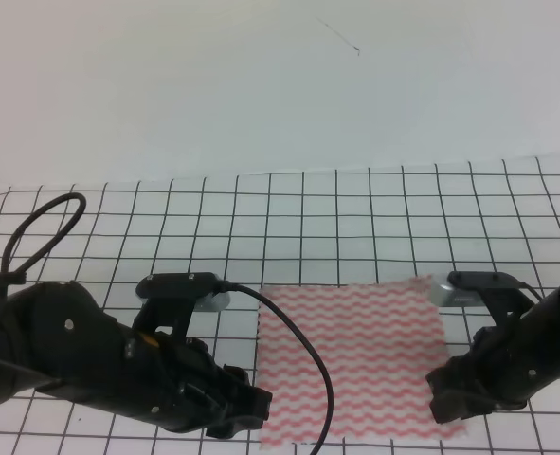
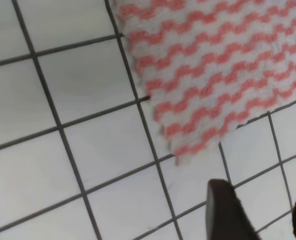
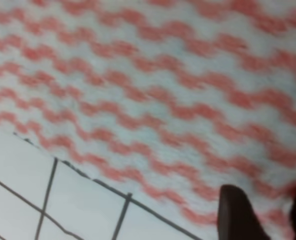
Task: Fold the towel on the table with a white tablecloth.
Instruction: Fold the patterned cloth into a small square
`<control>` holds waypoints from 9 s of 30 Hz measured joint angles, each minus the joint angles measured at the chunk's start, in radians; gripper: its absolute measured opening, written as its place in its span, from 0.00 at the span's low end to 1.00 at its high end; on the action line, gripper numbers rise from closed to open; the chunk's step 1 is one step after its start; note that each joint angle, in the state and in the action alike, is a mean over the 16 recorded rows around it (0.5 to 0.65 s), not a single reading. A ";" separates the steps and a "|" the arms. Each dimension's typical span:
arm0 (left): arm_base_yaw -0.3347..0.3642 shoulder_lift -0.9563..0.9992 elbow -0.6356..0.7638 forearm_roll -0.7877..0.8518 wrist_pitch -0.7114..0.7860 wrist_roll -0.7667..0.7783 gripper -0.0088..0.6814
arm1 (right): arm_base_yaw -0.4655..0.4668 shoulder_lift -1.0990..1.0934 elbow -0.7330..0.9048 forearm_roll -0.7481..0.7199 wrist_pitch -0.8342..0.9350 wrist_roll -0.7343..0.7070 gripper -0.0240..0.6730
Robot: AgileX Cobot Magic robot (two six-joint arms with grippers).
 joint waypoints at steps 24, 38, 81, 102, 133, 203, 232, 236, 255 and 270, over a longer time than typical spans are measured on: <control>0.000 -0.002 0.000 0.068 -0.014 0.168 0.43 | 0.000 -0.024 -0.058 0.042 -0.100 -0.038 0.03; -0.063 0.047 -0.005 0.086 -0.155 0.373 0.45 | -0.007 -0.024 -0.120 0.055 -0.134 -0.029 0.03; -0.039 0.439 -0.468 0.135 0.154 0.511 0.51 | -0.019 -0.025 -0.123 0.050 -0.028 -0.206 0.03; -0.029 0.566 -0.547 0.075 0.217 0.638 0.45 | -0.019 -0.025 -0.123 0.096 -0.003 -0.231 0.03; -0.029 0.513 -0.547 -0.091 0.207 0.825 0.51 | -0.019 -0.058 -0.123 0.101 -0.004 -0.320 0.03; -0.020 0.577 -0.587 -0.158 0.324 1.006 0.51 | -0.019 -0.103 -0.123 0.037 0.037 -0.268 0.03; 0.030 0.627 -0.587 -0.260 0.366 1.082 0.40 | -0.019 -0.103 -0.123 0.032 0.052 -0.282 0.03; 0.030 0.631 -0.587 -0.260 0.367 1.080 0.29 | -0.019 -0.103 -0.123 0.032 0.052 -0.282 0.03; 0.030 0.632 -0.661 -0.153 0.337 0.996 0.01 | -0.019 -0.103 -0.123 0.032 -0.029 -0.283 0.03; 0.030 0.667 -0.817 0.004 0.316 0.912 0.01 | -0.019 -0.070 -0.129 0.032 -0.168 -0.306 0.03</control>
